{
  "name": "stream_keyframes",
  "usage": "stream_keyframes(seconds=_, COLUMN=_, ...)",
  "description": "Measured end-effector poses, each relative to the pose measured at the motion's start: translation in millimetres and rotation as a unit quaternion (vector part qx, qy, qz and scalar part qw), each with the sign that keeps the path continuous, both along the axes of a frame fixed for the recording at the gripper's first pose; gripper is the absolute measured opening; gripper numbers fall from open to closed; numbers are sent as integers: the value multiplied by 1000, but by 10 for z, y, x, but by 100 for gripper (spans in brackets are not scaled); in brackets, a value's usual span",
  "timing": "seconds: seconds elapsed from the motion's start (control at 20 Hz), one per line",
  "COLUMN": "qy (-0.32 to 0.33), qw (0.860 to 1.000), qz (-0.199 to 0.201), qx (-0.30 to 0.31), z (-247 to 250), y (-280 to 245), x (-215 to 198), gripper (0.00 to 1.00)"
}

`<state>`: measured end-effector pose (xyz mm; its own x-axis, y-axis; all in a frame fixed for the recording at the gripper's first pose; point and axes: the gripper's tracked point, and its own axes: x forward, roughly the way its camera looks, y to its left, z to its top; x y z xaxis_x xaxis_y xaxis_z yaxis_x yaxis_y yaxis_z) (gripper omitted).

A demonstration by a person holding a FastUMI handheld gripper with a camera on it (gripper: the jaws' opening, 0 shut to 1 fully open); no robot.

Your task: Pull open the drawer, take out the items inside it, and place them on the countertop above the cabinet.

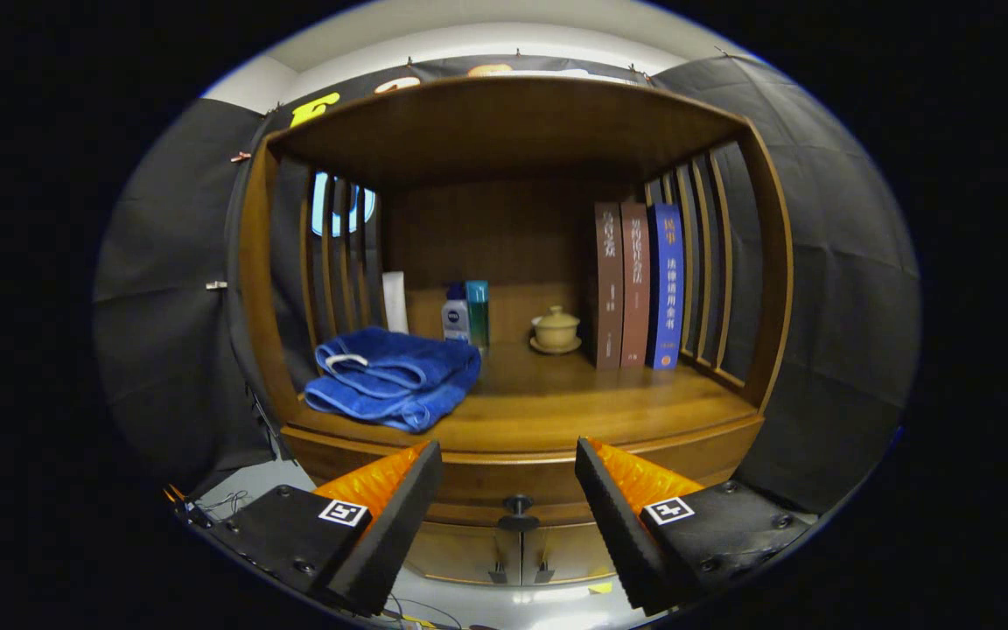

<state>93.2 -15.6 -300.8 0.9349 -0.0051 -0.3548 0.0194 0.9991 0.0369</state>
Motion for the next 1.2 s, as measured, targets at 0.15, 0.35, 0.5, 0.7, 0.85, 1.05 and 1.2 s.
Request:
stream_keyframes(seconds=0.15, qy=17, qw=1000, qz=-5, qx=5, z=-311, y=-41, x=78, gripper=99)
stream_keyframes(seconds=0.35, qy=40, qw=999, qz=-13, qx=4, z=-628, y=-67, x=147, gripper=98)
stream_keyframes(seconds=0.5, qy=68, qw=997, qz=-20, qx=11, z=-896, y=-96, x=204, gripper=94)
stream_keyframes(seconds=0.7, qy=102, qw=995, qz=-16, qx=6, z=-1184, y=-72, x=222, gripper=87)
stream_keyframes(seconds=0.85, qy=116, qw=993, qz=-16, qx=-6, z=-1298, y=-102, x=224, gripper=64)
stream_keyframes(seconds=1.05, qy=117, qw=993, qz=-14, qx=-20, z=-1301, y=-118, x=258, gripper=43)
stream_keyframes(seconds=1.2, qy=126, qw=992, qz=-12, qx=-17, z=-1304, y=-107, x=235, gripper=34)
